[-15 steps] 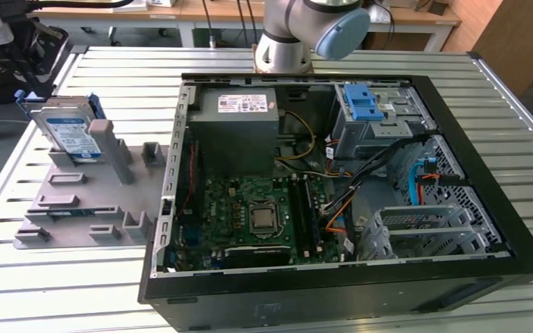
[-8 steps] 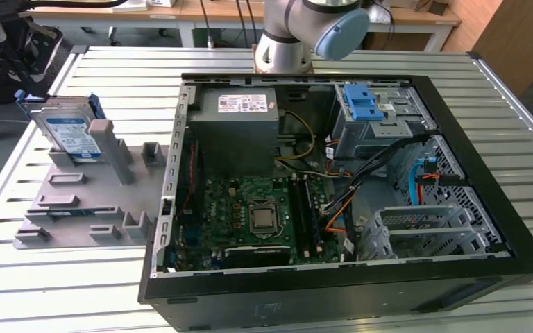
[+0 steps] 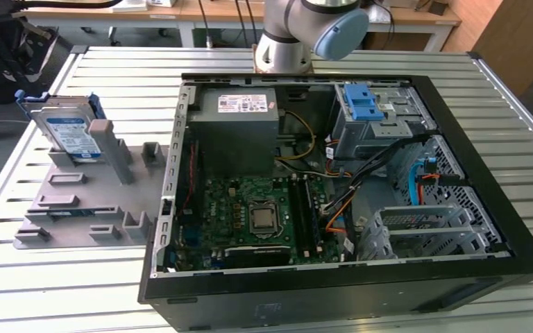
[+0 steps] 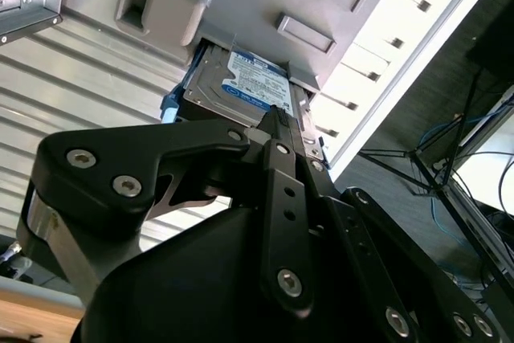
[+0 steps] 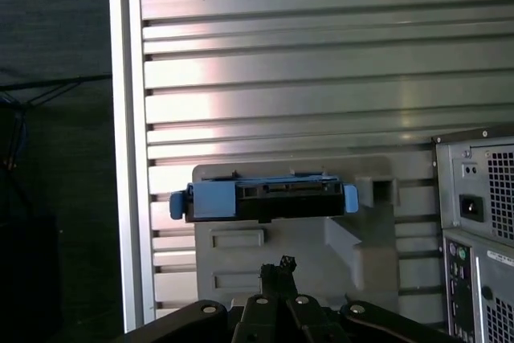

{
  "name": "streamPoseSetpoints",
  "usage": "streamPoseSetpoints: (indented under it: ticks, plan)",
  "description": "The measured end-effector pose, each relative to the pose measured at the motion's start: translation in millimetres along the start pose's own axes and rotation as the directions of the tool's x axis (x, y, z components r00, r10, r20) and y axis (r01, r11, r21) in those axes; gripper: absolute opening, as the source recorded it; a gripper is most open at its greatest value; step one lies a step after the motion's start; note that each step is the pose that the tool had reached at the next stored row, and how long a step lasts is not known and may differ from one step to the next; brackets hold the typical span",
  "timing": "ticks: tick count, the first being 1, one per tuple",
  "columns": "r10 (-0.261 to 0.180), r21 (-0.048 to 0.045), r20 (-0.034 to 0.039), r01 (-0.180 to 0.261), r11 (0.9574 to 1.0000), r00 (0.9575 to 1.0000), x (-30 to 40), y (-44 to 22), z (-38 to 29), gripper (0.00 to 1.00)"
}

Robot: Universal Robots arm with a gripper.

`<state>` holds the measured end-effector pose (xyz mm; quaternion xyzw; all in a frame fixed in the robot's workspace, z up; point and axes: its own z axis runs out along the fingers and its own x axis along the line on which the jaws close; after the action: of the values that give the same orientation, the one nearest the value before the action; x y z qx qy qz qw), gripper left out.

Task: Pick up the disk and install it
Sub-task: 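Reach for the disk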

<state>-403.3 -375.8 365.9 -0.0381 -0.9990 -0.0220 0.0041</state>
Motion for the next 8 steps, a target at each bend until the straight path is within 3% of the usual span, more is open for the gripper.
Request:
streamPoseSetpoints:
  ticks: [8]
  plan:
    - [0.0,0.0,0.0,0.0,1.0,1.0,9.3,4.1,1.9,0.11]
